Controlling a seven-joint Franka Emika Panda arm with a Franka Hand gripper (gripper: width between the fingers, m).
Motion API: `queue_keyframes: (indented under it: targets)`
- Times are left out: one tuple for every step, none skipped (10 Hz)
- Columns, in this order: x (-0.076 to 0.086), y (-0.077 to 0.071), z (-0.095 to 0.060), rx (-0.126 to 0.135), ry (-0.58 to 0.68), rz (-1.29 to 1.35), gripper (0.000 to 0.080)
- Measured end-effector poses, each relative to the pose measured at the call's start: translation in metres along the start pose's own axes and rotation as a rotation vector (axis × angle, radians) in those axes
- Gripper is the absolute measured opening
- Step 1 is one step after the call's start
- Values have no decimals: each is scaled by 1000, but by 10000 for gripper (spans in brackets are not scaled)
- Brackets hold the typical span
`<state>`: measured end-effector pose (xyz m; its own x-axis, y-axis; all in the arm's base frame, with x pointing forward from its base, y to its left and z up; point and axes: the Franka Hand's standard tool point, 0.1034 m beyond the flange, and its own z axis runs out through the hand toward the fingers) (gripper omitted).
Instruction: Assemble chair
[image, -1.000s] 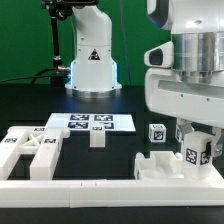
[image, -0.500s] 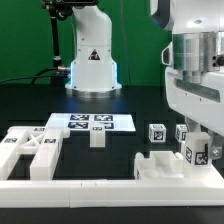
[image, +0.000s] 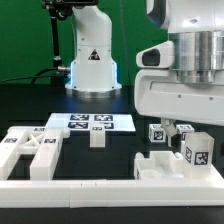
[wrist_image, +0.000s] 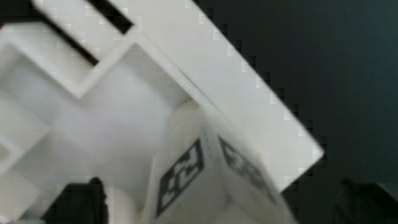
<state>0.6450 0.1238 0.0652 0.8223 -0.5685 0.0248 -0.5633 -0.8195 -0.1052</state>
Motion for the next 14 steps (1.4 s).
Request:
queue_keyframes:
  targets:
    - [0,1,0,-1,0,-87,649]
    - [0,1,0,-1,0,-186,649]
    - [3,1,-1,-13,18,-401,649]
    - [7,-3,-3,-18,51,-574,649]
    - [5,-3,-2,-9,44,-461,649]
    - [6,-2,-1,-12,45,-472,517]
    - [6,-2,-1,-10,44,-425,378]
    - [6,-2,-1,-9,44,-366,378]
    - [7,0,-1,-9,46,-286,288]
    - [8,0,-1,-4,56,-181,288]
    - [7,0,-1,3,64,-65,288]
    - [7,0,-1,6,60,95,288]
    - [6,0,-1,-1,39,294,288]
    - [4,-2,-1,-7,21,506,288]
